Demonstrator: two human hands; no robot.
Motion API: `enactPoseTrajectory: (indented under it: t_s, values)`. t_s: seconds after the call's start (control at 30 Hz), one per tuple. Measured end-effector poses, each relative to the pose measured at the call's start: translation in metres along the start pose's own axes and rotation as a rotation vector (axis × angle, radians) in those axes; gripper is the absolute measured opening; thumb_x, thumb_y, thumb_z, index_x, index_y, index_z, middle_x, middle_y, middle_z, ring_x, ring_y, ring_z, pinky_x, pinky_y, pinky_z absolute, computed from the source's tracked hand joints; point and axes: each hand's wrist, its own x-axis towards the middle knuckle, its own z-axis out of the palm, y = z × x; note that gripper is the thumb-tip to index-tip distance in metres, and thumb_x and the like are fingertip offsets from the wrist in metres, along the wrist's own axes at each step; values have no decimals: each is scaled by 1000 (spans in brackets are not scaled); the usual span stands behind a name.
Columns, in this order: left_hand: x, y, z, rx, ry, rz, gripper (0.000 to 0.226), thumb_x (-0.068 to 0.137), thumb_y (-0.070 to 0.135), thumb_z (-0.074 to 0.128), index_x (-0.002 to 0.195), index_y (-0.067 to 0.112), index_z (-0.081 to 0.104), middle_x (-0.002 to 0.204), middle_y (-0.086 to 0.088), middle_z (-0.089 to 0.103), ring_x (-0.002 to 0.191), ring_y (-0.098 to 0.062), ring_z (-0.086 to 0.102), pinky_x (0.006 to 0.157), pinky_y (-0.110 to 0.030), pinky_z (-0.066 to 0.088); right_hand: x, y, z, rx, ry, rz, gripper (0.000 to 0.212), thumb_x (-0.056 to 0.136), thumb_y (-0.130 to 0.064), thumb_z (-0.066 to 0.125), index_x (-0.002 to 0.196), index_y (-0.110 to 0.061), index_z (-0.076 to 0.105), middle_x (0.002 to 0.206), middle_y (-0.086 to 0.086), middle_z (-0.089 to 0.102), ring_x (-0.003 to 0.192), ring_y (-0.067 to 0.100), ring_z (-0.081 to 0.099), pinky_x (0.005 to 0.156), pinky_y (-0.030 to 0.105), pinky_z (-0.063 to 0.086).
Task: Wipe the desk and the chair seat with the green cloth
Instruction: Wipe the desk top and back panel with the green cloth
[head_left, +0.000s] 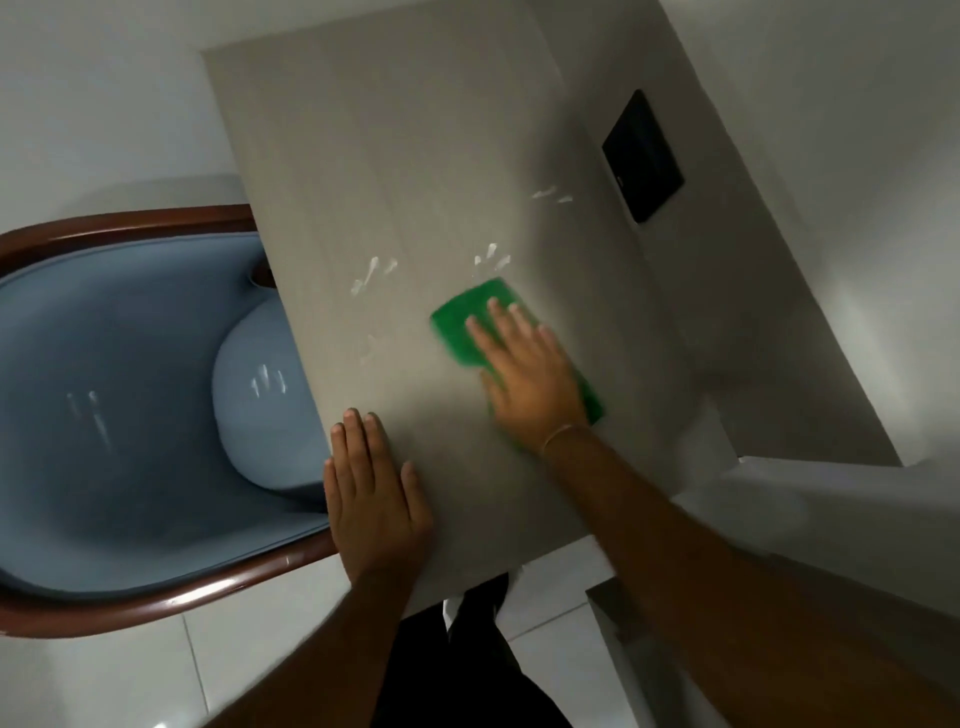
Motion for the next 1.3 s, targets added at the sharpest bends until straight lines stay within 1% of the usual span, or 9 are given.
enactPoseTrajectory:
  t_s: [0.07, 0.2, 0.4, 0.5, 0.7, 0.8, 1.03, 1.2, 1.3]
  values:
    - [7, 2, 2, 34, 2, 3, 74, 110, 42, 28, 174, 14, 6, 185, -8, 5, 172, -25, 0, 139, -42, -1, 27, 49, -15, -5, 28, 179, 61, 105, -42, 39, 163, -24, 35, 172, 12, 27, 159, 36, 28, 122, 51, 36]
    - [21, 7, 3, 79, 6, 51, 75, 110, 43, 30, 174, 15, 2, 185, -9, 1, 171, -25, -4, 139, -41, -4, 37, 110, -35, 16, 66, 469, 63, 108, -46, 35, 166, -24, 25, 175, 9, 19, 162, 32, 19, 129, 49, 27]
    - [23, 9, 5, 95, -24, 95, 75, 112, 45, 29, 175, 17, 0, 185, -7, -5, 171, -24, -5, 138, -46, 1, 41, 86, -32, 7, 93, 615, 63, 109, -43, 27, 165, -16, 26, 174, 7, 22, 161, 29, 21, 129, 50, 25]
    - [23, 10, 5, 117, -26, 89, 72, 112, 45, 27, 175, 16, 7, 185, -8, -1, 171, -25, -2, 138, -46, 2, 41, 49, -25, 13, 51, 477, 62, 108, -43, 28, 165, -19, 28, 174, 6, 22, 161, 30, 21, 128, 52, 26]
    - [25, 5, 9, 167, -6, 96, 68, 110, 38, 31, 172, 10, 23, 183, -12, 15, 171, -26, 11, 137, -49, 9, 59, -73, 16, 20, -79, -182, 61, 108, -46, 30, 167, -31, 19, 176, -2, 18, 163, 26, 18, 129, 48, 20]
    - [27, 6, 10, 185, -4, 88, 68, 110, 36, 32, 171, 9, 24, 182, -13, 19, 170, -26, 12, 138, -45, 5, 119, -103, 21, 9, -46, -307, 60, 108, -44, 35, 165, -31, 25, 175, -2, 22, 161, 25, 22, 130, 46, 19]
    - [30, 7, 7, 194, 0, 100, 68, 111, 37, 30, 172, 10, 20, 184, -11, 12, 170, -29, 12, 139, -43, -1, 216, -90, 9, 27, 9, -188, 59, 108, -44, 35, 165, -31, 27, 175, -3, 22, 162, 21, 20, 131, 46, 20]
    - [28, 9, 8, 172, -12, 99, 67, 113, 39, 24, 174, 13, 13, 184, -10, 9, 171, -28, 7, 137, -46, 7, 223, -13, -7, 0, 13, -52, 59, 108, -42, 36, 165, -25, 30, 174, 4, 24, 161, 30, 23, 127, 48, 26]
    - [27, 7, 9, 162, -17, 92, 66, 114, 40, 20, 174, 13, 14, 185, -9, 8, 171, -27, 7, 136, -49, 11, 218, 59, -25, 2, 5, 158, 61, 109, -39, 35, 166, -20, 24, 175, 8, 19, 162, 33, 19, 129, 51, 23]
